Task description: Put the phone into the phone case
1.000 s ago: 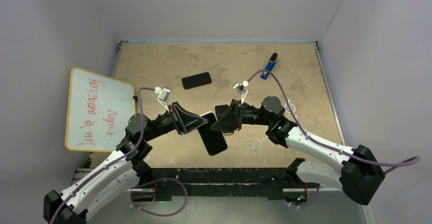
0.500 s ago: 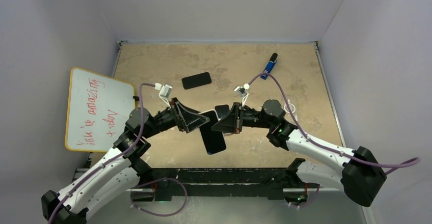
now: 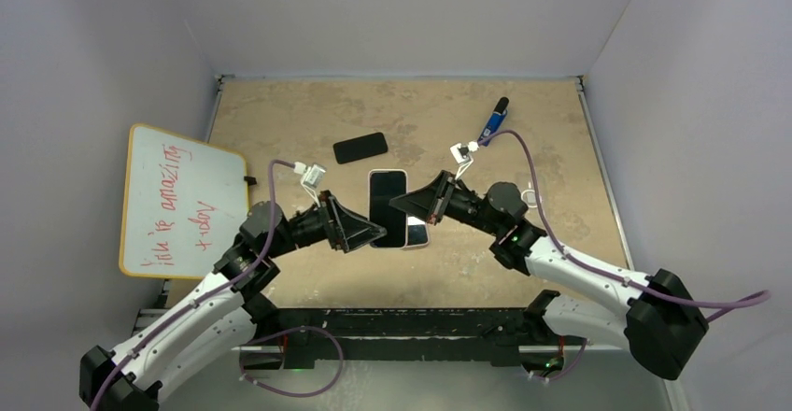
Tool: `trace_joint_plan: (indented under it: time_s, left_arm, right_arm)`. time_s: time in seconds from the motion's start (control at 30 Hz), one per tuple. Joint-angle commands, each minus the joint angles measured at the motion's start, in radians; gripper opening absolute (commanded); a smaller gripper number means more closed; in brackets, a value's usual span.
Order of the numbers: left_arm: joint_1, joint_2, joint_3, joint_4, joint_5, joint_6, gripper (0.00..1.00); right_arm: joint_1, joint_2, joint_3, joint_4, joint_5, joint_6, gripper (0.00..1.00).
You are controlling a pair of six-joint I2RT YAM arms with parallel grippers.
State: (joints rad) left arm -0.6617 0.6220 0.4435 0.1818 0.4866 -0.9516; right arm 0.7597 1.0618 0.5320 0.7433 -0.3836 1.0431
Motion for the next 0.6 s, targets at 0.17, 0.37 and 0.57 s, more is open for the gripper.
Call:
trace_joint_plan:
  time_s: [0.17,0.37,0.57]
  left_arm:
    - [0.0,0.024,-0.047,0.102,0.055,-0.039,0.5]
    - [0.0,0.04,-0.078,0.129,0.037,-0.071,0.0]
    - [0.001,0.054,-0.046,-0.021,-0.029,-0.003,0.0]
  right_arm:
    - [-0.003,0.032,-0.025,0.195,0.102,0.082,0.0]
    - [-0.006,0.037,-0.05,0.216,0.109,0.09,0.0]
    - [-0.008,0.04,-0.038,0.156,0.107,0.054,0.0]
